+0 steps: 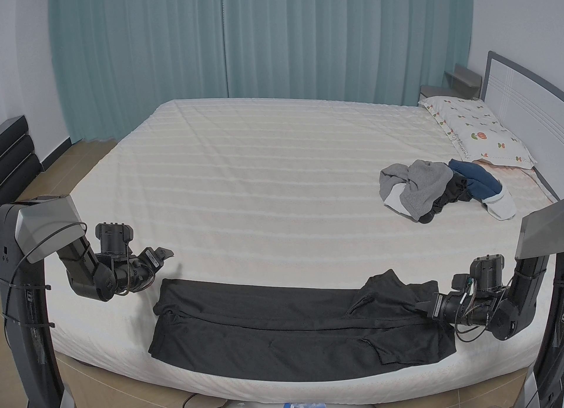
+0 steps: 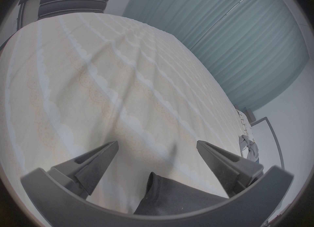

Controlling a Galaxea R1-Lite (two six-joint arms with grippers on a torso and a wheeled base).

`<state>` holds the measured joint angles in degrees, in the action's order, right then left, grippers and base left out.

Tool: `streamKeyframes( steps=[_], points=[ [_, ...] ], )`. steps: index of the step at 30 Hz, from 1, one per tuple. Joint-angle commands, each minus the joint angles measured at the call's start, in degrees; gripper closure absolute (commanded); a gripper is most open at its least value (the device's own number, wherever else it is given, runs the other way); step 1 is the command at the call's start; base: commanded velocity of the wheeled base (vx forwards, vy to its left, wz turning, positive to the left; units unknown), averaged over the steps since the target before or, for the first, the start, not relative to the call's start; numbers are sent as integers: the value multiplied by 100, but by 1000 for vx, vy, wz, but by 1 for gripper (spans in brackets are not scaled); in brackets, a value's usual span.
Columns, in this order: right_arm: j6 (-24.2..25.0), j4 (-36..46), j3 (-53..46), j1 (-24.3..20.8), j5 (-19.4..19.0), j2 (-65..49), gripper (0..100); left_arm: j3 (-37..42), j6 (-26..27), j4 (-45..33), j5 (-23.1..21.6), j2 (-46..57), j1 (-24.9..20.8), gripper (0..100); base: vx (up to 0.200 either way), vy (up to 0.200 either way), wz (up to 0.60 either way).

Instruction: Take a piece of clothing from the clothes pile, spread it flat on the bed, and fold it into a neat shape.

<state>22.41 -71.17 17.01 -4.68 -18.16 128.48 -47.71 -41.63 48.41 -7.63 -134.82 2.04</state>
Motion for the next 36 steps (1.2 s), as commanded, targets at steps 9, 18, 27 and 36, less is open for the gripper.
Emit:
streamKeyframes(
  steps=[9, 18, 27, 36],
  points=[
    [-430, -951, -1015, 169, -12, 257, 100, 17, 6, 2, -2, -1, -10, 0, 0, 0, 0],
    [-579, -1866, -1507, 169, -12, 731, 100, 17, 6, 2, -2, -1, -10, 0, 0, 0, 0],
    [-579, -1857, -1569, 231, -12, 415, 100, 17, 6, 2, -2, -1, -19, 0, 0, 0, 0],
    [-518, -1848, -1498, 433, -12, 81, 0, 25, 6, 2, -2, -1, -19, 0, 0, 0, 0]
  ],
)
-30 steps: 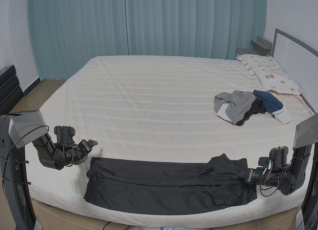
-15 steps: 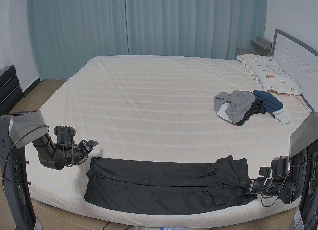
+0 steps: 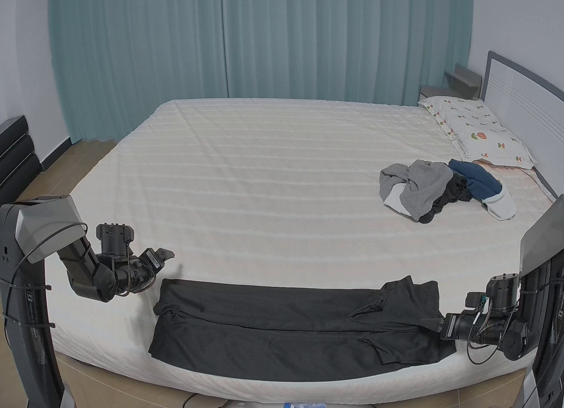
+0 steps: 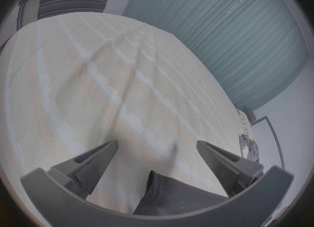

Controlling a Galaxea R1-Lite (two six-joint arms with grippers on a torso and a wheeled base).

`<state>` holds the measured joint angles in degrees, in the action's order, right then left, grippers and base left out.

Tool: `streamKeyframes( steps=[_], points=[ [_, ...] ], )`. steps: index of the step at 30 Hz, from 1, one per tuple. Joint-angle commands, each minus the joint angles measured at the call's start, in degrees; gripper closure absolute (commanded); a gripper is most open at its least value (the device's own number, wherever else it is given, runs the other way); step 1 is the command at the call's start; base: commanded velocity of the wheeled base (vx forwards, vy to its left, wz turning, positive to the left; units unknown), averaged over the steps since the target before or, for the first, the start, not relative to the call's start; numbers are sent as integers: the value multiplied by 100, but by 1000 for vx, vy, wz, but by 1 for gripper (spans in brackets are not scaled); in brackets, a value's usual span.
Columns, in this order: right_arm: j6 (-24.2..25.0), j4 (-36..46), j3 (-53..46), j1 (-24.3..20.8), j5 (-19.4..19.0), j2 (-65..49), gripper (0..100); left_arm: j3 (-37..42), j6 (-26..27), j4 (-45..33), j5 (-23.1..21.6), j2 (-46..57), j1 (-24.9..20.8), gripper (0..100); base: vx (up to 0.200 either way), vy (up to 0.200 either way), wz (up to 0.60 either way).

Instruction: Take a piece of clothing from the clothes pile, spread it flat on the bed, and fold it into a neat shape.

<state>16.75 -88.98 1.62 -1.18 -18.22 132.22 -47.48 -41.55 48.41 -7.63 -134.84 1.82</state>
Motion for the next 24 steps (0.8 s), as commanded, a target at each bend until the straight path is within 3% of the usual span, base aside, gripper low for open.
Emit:
streamKeyframes(
  steps=[1, 7, 13, 15, 21, 24],
  points=[
    [56, -67, 58, 101, -6, -381, 0, 2, -3, 2, -2, 2, 3, 0, 0, 0, 0],
    [83, -49, 356, -31, 21, -838, 0, 29, 6, 2, -2, 2, 3, 0, 0, 0, 0],
    [241, -49, 611, -655, 381, -864, 0, 46, 6, 2, -37, -7, -6, 0, 0, 0, 0],
    [496, 329, 989, -1033, 478, -821, 0, 55, 6, 2, -37, -16, -6, 0, 0, 0, 0],
    [891, 1893, 2061, -1490, 944, -900, 0, 64, 41, 11, -37, -34, -15, 0, 0, 0, 0],
    [1515, 2833, 2738, -1833, 1102, -900, 0, 72, 41, 11, -37, -34, -15, 0, 0, 0, 0]
  ],
)
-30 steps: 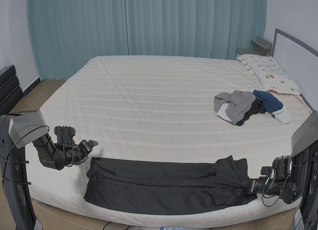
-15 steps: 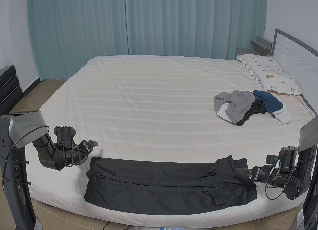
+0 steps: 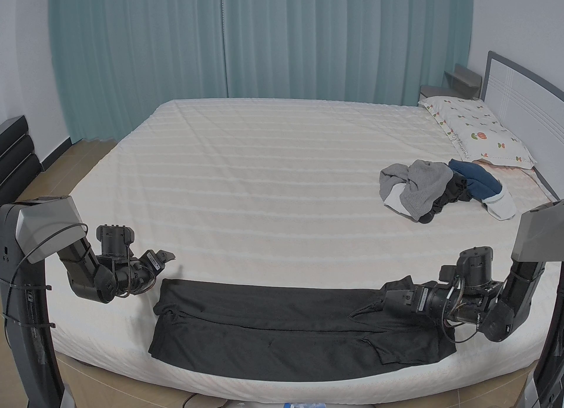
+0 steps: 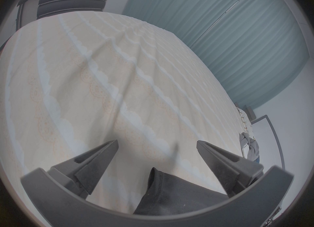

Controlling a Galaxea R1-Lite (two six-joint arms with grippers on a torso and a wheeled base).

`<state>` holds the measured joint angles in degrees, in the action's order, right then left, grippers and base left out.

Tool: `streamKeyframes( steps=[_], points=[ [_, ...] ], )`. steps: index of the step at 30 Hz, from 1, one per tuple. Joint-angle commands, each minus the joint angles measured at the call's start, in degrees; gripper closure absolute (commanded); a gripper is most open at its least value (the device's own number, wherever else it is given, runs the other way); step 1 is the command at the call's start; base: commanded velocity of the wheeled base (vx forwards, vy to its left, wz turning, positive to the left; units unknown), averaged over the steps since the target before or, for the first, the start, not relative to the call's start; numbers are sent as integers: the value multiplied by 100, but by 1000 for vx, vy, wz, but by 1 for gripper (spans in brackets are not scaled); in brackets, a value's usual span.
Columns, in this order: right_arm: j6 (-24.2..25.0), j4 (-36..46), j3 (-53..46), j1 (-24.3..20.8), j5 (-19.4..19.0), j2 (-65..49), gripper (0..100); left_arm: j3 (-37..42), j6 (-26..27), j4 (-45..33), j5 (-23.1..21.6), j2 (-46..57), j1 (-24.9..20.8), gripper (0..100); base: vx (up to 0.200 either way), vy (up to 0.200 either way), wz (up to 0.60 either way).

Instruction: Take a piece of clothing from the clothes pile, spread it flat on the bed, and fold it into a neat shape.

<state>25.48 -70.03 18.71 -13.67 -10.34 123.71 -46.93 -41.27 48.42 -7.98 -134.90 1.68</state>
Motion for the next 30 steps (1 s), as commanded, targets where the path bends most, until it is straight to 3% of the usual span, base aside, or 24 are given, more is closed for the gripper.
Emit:
streamKeyframes(
  steps=[1, 15, 30],
  points=[
    [730, 1115, 1143, -629, 313, -40, 0, 18, 13, 9, -1, -27, -10, 0, 0, 0, 0],
    [959, 2723, 2066, -954, 366, 197, 0, 18, 57, 1, -1, -36, -28, 0, 0, 0, 0],
    [968, 3426, 2743, -1297, 375, 435, 0, 18, 66, 1, -1, -36, -28, 0, 0, 0, 0]
  ],
)
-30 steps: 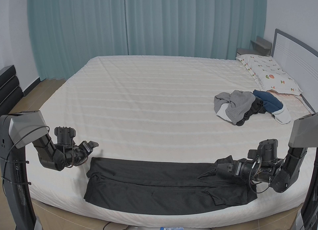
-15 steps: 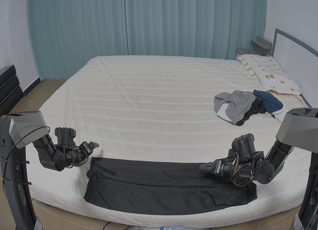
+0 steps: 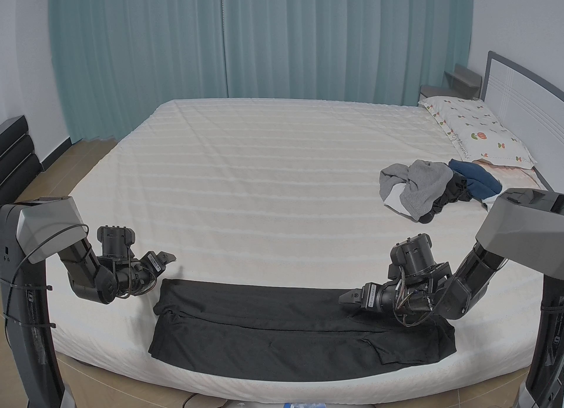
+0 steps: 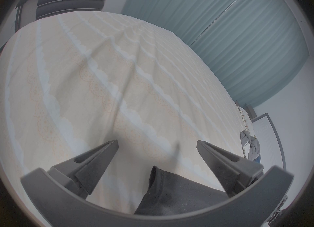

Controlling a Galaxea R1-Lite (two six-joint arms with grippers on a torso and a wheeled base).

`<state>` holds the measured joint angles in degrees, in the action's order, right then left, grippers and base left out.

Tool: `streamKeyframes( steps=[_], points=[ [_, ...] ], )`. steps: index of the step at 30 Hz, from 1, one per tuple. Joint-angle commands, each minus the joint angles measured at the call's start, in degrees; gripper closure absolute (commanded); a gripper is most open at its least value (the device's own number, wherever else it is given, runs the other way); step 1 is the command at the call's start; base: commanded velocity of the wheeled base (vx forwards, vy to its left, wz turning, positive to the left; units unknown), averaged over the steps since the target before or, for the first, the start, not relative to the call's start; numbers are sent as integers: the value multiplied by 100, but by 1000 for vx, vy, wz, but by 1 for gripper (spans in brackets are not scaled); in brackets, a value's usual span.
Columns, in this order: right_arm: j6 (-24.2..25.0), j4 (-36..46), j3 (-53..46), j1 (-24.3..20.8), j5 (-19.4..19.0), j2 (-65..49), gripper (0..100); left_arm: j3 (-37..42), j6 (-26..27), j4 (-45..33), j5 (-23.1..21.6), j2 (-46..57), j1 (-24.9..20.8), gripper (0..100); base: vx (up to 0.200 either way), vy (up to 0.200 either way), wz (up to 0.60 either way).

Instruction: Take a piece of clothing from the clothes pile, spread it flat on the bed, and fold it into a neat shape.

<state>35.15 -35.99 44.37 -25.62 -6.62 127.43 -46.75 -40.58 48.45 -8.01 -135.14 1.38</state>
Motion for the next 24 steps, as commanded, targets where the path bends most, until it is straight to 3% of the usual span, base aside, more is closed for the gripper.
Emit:
streamKeyframes(
  steps=[1, 12, 18, 24],
  points=[
    [10, 30, 212, -136, 12, 54, 0, -1, -2, 7, 1, -12, 3, 0, 0, 0, 0],
    [317, -5, 836, -241, 442, 432, 0, -1, -2, 7, 1, -12, 3, 0, 0, 0, 0],
    [748, -172, 1047, -391, 662, 634, 0, -1, -2, -2, 1, -12, -6, 0, 0, 0, 0],
    [880, -365, 1021, -408, 723, 722, 0, -1, -2, -2, 1, -12, 3, 0, 0, 0, 0]
  ],
)
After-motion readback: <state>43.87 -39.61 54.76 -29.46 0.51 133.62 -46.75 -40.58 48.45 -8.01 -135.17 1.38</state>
